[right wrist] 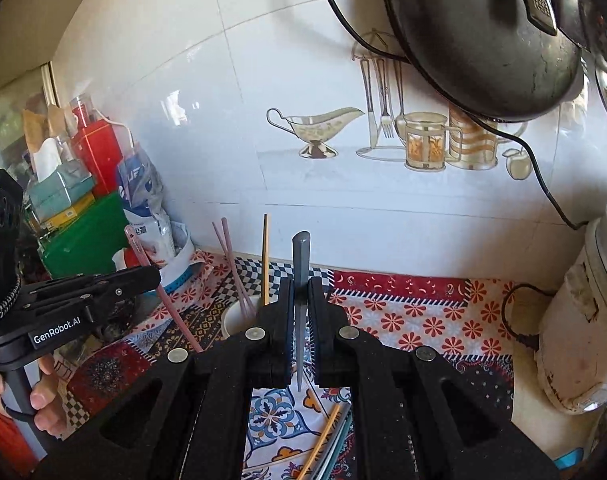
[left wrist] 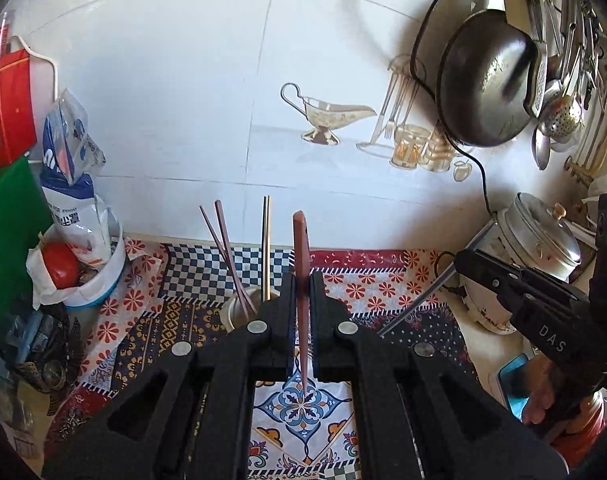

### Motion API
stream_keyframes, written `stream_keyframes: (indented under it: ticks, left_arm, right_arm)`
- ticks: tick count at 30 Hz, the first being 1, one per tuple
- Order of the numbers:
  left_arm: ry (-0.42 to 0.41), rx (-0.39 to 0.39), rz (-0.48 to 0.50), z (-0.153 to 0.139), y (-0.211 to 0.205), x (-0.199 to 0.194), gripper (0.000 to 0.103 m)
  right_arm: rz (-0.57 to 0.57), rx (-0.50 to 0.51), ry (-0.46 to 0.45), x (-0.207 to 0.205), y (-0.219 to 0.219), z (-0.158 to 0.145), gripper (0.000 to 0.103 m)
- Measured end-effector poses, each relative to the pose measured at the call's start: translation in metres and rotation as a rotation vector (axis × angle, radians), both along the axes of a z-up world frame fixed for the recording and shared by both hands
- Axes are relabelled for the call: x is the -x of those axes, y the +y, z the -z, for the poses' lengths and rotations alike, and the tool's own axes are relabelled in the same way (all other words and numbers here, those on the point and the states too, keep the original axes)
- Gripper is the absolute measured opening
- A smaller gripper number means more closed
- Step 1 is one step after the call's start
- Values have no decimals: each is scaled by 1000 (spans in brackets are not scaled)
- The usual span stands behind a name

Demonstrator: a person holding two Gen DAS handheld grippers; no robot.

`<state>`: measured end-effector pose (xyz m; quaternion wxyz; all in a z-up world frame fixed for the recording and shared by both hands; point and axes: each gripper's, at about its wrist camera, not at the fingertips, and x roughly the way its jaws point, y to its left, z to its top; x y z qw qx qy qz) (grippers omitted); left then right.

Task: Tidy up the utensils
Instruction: 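Lift the pink stick with the left tool while the right lifts the grey stick, then lower both sticks into the white cup and open both tools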

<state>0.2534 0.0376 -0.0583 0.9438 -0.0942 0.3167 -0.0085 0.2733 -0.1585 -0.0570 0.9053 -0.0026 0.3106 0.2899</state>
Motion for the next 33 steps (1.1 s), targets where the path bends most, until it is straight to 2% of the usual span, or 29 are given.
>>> stream_keyframes:
  ticks: [8, 14, 18, 23, 33]
  left_arm:
    - [-94, -15, -64, -36, 26, -3, 4]
    - [-109, -15, -110, -39, 46, -15, 4]
    - [-90, -22, -132, -23, 56, -28, 4]
    - [-36, -6, -135, 11, 67, -49, 4]
    - [95, 17, -82, 64, 71, -80, 4]
  right_arm:
    - [-51, -33, -66, -9, 26, -27, 6]
    - [-93, -31, -91, -22, 52, -31, 6]
    - [-117, -14, -61, -35, 71, -15, 6]
    - [-145, 34, 4, -50, 95, 18, 6]
    - [-184, 116, 110, -70, 122, 67, 6]
